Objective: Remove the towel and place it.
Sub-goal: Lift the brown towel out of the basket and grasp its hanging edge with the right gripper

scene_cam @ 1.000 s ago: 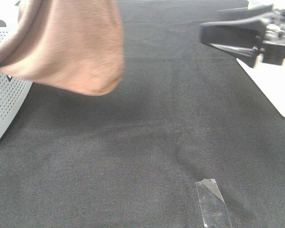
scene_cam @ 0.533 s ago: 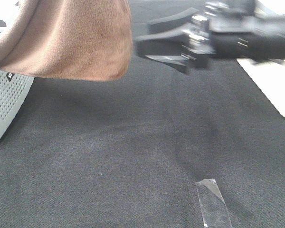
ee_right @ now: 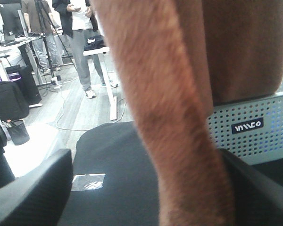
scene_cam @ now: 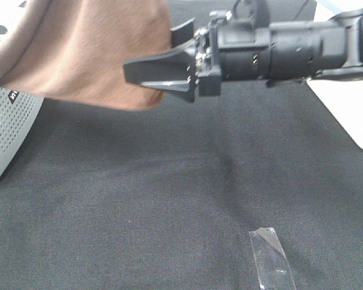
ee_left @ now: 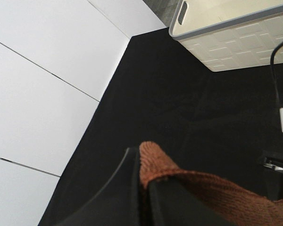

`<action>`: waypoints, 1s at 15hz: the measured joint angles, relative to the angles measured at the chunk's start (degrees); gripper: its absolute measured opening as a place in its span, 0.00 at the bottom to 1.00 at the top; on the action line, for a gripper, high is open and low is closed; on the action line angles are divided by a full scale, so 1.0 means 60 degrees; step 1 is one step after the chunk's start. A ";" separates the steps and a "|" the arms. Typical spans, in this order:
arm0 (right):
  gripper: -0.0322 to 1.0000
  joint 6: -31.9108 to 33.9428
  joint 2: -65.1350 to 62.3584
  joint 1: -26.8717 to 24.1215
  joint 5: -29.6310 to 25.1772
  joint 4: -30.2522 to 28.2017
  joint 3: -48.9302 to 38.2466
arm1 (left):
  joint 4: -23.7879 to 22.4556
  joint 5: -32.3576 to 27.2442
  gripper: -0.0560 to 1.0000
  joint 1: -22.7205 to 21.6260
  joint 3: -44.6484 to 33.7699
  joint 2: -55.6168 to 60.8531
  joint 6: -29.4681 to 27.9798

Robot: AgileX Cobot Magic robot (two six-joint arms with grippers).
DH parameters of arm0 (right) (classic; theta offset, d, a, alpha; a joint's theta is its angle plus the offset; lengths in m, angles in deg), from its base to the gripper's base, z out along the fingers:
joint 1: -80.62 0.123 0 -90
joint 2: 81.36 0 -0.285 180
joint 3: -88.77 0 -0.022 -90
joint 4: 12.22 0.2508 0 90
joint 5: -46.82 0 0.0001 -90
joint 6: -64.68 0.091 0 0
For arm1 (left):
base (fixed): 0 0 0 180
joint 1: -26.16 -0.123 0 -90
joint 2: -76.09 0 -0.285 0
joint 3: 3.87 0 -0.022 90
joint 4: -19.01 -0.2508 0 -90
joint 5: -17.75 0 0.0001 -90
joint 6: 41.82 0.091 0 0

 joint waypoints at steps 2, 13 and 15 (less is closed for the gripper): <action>0.77 0.0420 0.0086 0.0000 0.0201 -0.0172 0.0000 | -0.0029 0.0124 0.05 0.0000 0.0000 0.0000 0.0000; 0.03 0.1165 0.0086 0.0000 0.0592 -0.1222 0.0019 | -0.0029 -0.0172 0.05 0.0000 0.0000 0.0000 -0.0286; 0.03 0.1299 0.0086 0.0000 0.0563 -0.1089 0.0019 | -0.0029 -0.0477 0.05 0.0000 0.0000 0.0000 -0.0296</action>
